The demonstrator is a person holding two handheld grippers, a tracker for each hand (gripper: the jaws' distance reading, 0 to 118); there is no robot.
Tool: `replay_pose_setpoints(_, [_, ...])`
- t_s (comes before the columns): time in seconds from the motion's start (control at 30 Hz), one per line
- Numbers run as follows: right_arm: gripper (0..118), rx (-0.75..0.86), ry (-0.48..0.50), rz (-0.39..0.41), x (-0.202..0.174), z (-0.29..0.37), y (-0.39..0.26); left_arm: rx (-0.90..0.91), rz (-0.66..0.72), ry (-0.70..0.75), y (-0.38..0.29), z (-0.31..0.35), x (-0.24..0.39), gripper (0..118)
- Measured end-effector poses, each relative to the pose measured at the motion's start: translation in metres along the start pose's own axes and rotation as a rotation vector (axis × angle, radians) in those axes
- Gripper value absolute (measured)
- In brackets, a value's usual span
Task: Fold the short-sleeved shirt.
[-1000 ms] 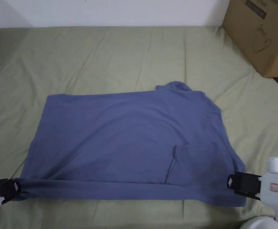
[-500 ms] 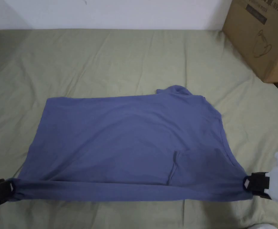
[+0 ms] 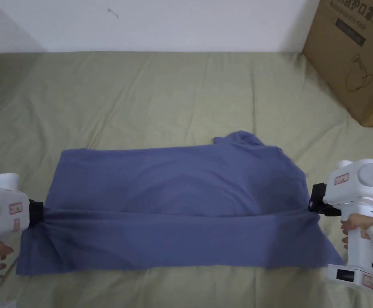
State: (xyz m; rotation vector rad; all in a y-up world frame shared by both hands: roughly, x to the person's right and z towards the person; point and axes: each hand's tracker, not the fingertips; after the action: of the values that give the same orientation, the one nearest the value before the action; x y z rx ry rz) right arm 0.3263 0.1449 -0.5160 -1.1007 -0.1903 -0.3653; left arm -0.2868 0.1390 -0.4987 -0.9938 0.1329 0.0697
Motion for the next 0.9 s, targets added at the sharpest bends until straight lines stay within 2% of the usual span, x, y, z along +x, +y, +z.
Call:
replay_pose_setpoints(0.03, [21, -0.003, -0.013, -0.001, -0.003, -0.003, 0.0, -0.024, 0.003, 0.032, 0.0, -0.006, 0.0, 54])
replay_pose_setpoints(0.07, [39, -0.009, -0.042, 0.02, -0.004, -0.004, 0.0, -0.053, 0.005, 0.038, -0.003, -0.007, -0.003, 81])
replay_pose_setpoints(0.1, [67, -0.026, -0.055, 0.057, -0.003, -0.002, -0.001, -0.06, 0.021, 0.021, -0.007, -0.006, -0.007, 104])
replay_pose_setpoints(0.13, [75, -0.024, -0.042, 0.073, -0.002, 0.002, -0.004, -0.045, 0.034, -0.004, -0.013, -0.001, -0.012, 107])
replay_pose_setpoints(0.2, [75, 0.019, -0.011, 0.089, 0.004, 0.018, -0.015, 0.004, 0.069, -0.037, -0.024, 0.015, -0.025, 105])
replay_pose_setpoints(0.23, [75, 0.032, 0.002, 0.097, 0.007, 0.027, -0.021, 0.006, 0.081, -0.032, -0.028, 0.022, -0.03, 104])
replay_pose_setpoints(0.27, [74, 0.055, 0.004, 0.098, 0.009, 0.039, -0.03, 0.007, 0.109, -0.024, -0.034, 0.031, -0.036, 96])
replay_pose_setpoints(0.3, [72, 0.084, 0.007, 0.1, 0.012, 0.05, -0.04, 0.021, 0.15, -0.054, -0.044, 0.042, -0.043, 69])
replay_pose_setpoints(0.33, [64, 0.097, 0.012, 0.105, 0.014, 0.06, -0.05, 0.049, 0.174, -0.082, -0.052, 0.052, -0.049, 38])
replay_pose_setpoints(0.37, [42, 0.107, 0.015, 0.105, 0.016, 0.068, -0.062, 0.066, 0.191, -0.099, -0.063, 0.061, -0.053, 12])
replay_pose_setpoints(0.4, [1, 0.127, -0.008, 0.092, 0.018, 0.075, -0.073, 0.067, 0.193, -0.098, -0.074, 0.066, -0.054, 8])
replay_pose_setpoints(0.43, [0, 0.166, -0.074, 0.05, 0.02, 0.078, -0.085, 0.061, 0.188, -0.086, -0.084, 0.072, -0.055, 5])
replay_pose_setpoints(0.47, [0, 0.152, -0.098, 0.032, 0.024, 0.08, -0.095, 0.058, 0.188, -0.088, -0.091, 0.075, -0.057, 3])
replay_pose_setpoints(0.53, [0, 0.074, -0.002, 0.005, 0.035, 0.08, -0.11, 0.072, 0.183, -0.093, -0.102, 0.076, -0.056, 3])
replay_pose_setpoints(0.57, [0, 0.067, 0.024, -0.031, 0.039, 0.08, -0.118, 0.068, 0.184, -0.095, -0.102, 0.074, -0.055, 3])
replay_pose_setpoints(0.6, [0, 0.033, 0.027, -0.023, 0.041, 0.078, -0.124, 0.062, 0.191, -0.094, -0.101, 0.07, -0.054, 4])
replay_pose_setpoints(0.7, [0, 0.045, 0.006, -0.025, 0.044, 0.076, -0.138, 0.04, 0.256, -0.16, -0.098, 0.054, -0.049, 17])
replay_pose_setpoints(0.77, [0, 0.03, 0.035, -0.059, 0.049, 0.077, -0.144, 0.022, 0.266, -0.188, -0.095, 0.04, -0.04, 27])
replay_pose_setpoints(0.83, [0, 0.023, 0.057, -0.071, 0.047, 0.077, -0.147, -0.026, 0.256, -0.229, -0.095, 0.022, -0.029, 76])
replay_pose_setpoints(0.87, [0, 0.023, 0.051, -0.072, 0.047, 0.078, -0.148, -0.071, 0.262, -0.249, -0.097, 0.012, -0.024, 94])
replay_pose_setpoints(0.9, [0, 0.026, 0.043, -0.073, 0.047, 0.078, -0.149, -0.099, 0.284, -0.269, -0.099, 0.006, -0.02, 103])
